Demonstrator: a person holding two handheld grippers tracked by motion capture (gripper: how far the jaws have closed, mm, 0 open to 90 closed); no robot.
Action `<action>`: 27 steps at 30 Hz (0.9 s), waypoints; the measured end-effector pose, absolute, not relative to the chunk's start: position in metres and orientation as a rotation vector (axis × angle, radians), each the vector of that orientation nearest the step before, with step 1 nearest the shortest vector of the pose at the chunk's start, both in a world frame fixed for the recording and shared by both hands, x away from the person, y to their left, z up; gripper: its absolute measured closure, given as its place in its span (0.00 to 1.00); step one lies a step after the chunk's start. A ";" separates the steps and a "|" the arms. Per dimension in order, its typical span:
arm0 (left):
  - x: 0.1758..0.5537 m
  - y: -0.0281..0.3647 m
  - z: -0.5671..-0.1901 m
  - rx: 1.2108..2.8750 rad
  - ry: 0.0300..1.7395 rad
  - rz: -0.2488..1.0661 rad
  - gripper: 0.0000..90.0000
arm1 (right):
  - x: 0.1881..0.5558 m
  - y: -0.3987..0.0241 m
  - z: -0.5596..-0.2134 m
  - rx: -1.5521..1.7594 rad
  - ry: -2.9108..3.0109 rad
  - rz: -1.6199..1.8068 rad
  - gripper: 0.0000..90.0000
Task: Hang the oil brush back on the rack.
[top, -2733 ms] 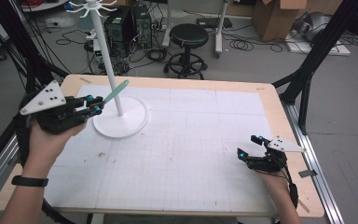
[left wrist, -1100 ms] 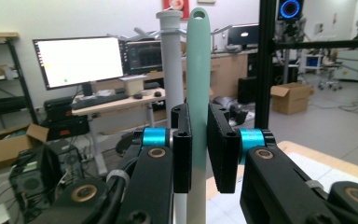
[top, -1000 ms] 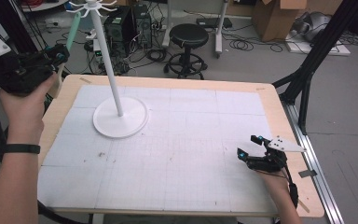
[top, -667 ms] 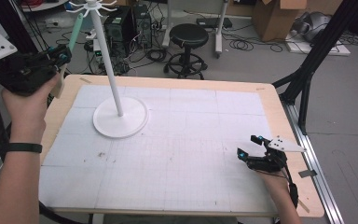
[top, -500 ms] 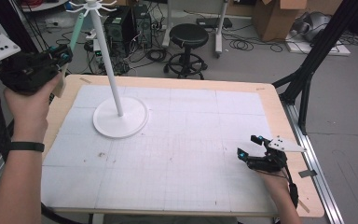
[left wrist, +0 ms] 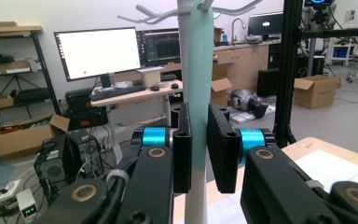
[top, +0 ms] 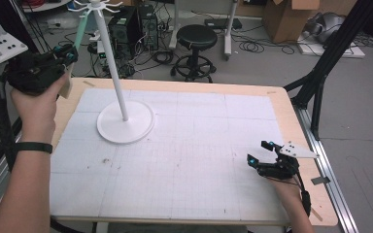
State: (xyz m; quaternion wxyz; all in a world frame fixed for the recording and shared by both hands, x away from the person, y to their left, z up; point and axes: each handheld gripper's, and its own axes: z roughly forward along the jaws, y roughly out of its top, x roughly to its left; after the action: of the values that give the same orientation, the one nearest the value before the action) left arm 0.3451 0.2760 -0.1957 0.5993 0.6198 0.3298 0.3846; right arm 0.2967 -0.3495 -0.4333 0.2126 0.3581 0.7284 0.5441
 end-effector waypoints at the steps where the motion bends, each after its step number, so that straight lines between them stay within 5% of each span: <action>1: 0.346 0.275 -0.196 1.441 0.769 0.891 0.89 | 0.297 -0.350 -0.433 0.994 2.023 1.510 0.17; 10: 0.352 0.271 -0.198 1.479 0.806 0.873 0.88 | 0.297 -0.349 -0.434 0.993 2.028 1.510 0.17; 21: 0.340 0.271 -0.208 1.550 0.796 0.826 0.32 | 0.297 -0.348 -0.434 0.987 2.034 1.507 0.17; 27: 0.319 0.267 -0.222 1.574 0.700 0.757 0.22 | 0.297 -0.347 -0.434 0.991 2.036 1.507 0.17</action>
State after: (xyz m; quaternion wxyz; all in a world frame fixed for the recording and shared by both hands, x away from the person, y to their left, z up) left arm 0.3188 0.2669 -0.2223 0.5892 0.6759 0.3004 0.3252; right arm 0.2968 -0.3474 -0.4342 0.2094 0.3565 0.7319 0.5417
